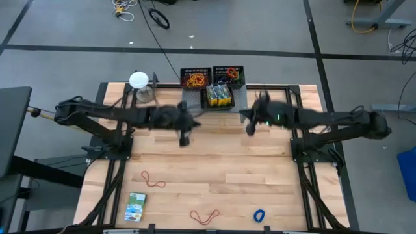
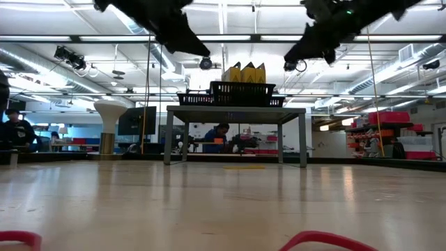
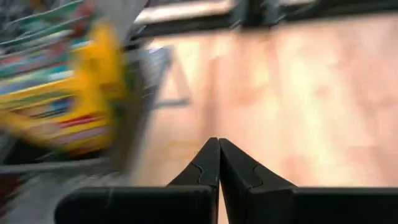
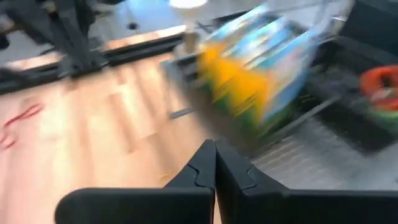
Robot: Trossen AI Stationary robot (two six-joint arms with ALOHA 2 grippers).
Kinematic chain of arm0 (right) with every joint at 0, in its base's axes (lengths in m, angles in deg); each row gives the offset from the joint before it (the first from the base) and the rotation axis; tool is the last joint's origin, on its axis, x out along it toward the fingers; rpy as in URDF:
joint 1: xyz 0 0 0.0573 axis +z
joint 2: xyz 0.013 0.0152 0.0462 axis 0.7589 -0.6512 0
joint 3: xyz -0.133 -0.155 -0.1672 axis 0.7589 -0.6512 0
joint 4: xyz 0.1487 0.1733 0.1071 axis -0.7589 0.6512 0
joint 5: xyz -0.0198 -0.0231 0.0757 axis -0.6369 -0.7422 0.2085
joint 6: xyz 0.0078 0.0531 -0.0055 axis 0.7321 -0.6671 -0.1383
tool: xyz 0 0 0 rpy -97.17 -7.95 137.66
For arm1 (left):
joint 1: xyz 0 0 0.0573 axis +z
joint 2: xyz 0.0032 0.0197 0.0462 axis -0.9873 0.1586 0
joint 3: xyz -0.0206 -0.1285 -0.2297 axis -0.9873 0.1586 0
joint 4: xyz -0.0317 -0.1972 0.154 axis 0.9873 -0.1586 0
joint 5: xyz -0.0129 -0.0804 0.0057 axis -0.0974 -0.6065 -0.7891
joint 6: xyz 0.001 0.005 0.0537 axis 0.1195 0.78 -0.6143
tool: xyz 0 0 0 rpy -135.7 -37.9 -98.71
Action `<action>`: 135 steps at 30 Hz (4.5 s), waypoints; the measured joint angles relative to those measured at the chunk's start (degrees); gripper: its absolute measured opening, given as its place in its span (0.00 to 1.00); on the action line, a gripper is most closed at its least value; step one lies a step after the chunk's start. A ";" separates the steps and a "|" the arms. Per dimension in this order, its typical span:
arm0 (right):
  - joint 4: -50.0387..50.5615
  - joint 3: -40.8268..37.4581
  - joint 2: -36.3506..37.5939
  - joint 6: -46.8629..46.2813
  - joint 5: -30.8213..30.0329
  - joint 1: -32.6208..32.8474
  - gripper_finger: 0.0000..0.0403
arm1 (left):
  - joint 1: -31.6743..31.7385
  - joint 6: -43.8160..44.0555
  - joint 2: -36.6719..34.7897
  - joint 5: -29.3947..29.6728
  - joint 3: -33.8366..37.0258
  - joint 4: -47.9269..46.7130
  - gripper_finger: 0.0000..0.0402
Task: Pick & Place Office Desk Supplies
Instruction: Put the red rubber band into the top left black basket on the shelf
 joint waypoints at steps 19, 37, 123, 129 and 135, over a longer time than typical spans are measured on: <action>-37.03 -22.00 -10.39 -9.89 -25.10 34.48 0.00 | -15.34 20.21 15.61 3.53 18.67 35.54 0.02; -42.42 -22.00 -15.36 -6.91 -25.17 38.02 0.02 | -42.45 29.31 29.63 1.62 4.68 24.79 0.34; -42.36 -22.00 -15.32 0.85 -24.68 40.84 0.03 | -23.79 30.12 19.58 8.17 -10.09 -30.79 0.01; -42.02 -22.00 -15.32 0.81 -24.72 40.71 0.03 | -18.16 30.40 8.48 17.42 -16.49 -38.95 0.01; -42.02 -22.00 -15.32 0.76 -24.77 40.53 0.03 | -5.55 21.30 3.74 19.80 -26.63 -41.65 0.01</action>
